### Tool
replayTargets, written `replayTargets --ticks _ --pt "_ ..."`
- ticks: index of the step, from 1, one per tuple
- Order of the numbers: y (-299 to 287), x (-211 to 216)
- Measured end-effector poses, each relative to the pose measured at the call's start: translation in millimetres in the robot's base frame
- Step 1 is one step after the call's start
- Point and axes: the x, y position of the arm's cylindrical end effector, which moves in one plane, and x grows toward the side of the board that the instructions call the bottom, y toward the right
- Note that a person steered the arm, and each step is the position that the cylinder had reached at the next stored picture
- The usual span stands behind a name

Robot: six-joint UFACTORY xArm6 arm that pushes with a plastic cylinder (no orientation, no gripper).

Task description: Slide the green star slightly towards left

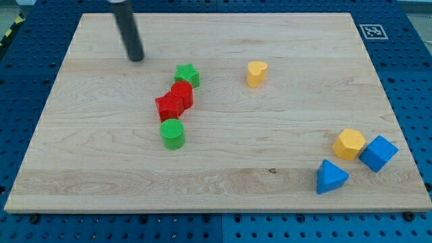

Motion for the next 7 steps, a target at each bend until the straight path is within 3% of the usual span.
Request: replayTargets --ticks 1,2,3,7 --pt "80.5 -4.9" --pt "131.4 19.5" --pt "131.9 46.7" --pt "131.9 72.5"
